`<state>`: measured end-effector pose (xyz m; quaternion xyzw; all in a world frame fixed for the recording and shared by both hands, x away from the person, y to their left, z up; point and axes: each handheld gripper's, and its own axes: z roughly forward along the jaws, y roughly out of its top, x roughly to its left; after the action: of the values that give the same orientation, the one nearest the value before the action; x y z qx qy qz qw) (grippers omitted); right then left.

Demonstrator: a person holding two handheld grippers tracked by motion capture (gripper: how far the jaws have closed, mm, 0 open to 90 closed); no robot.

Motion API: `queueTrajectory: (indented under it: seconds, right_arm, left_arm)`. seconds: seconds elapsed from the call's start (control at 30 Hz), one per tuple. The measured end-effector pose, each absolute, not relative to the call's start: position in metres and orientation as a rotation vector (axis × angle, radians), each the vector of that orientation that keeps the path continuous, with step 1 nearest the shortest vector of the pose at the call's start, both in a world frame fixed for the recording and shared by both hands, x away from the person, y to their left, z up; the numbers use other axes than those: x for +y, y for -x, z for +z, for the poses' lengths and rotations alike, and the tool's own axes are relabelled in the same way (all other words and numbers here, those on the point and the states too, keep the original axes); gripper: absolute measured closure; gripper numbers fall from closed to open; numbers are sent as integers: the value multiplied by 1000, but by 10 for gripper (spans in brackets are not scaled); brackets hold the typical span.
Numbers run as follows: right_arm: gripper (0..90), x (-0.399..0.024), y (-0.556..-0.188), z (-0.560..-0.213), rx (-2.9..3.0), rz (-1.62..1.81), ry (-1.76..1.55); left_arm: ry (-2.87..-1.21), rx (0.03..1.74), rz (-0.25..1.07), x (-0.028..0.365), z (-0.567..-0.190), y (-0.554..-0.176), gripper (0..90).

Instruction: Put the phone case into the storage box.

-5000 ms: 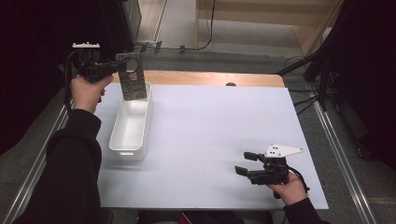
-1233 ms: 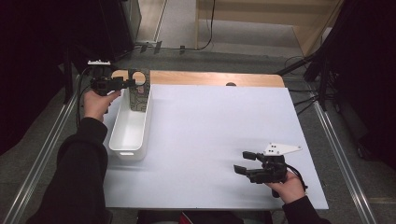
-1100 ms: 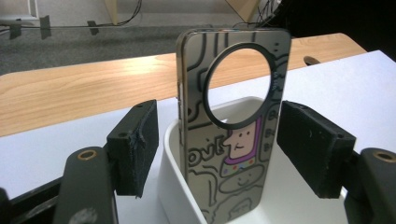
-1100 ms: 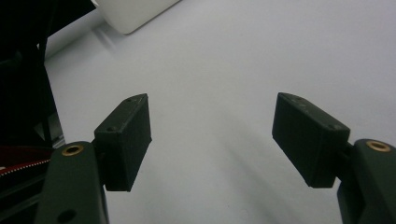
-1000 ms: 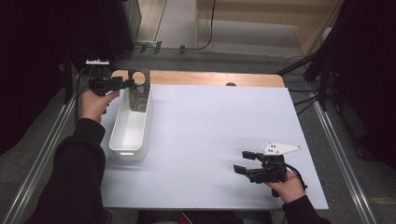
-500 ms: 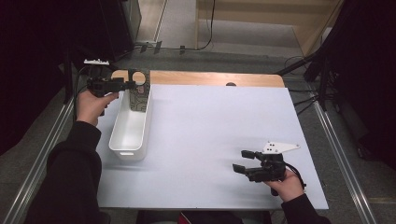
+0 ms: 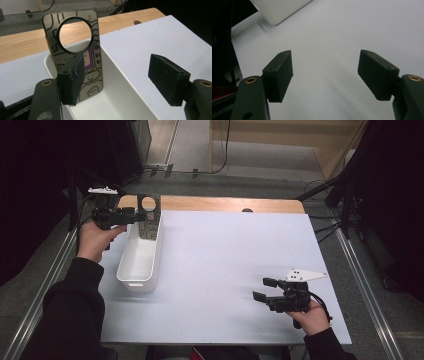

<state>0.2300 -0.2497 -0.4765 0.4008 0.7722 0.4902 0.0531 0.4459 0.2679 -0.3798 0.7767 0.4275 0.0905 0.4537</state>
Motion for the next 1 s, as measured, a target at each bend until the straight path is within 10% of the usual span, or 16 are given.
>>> queueTrajectory:
  seconds: [1.0]
  right_arm:
    - [267,-253,-240,-470,2373,1466,-1200]
  left_arm:
    - [-1993,995,130,249,-386,-400,292]
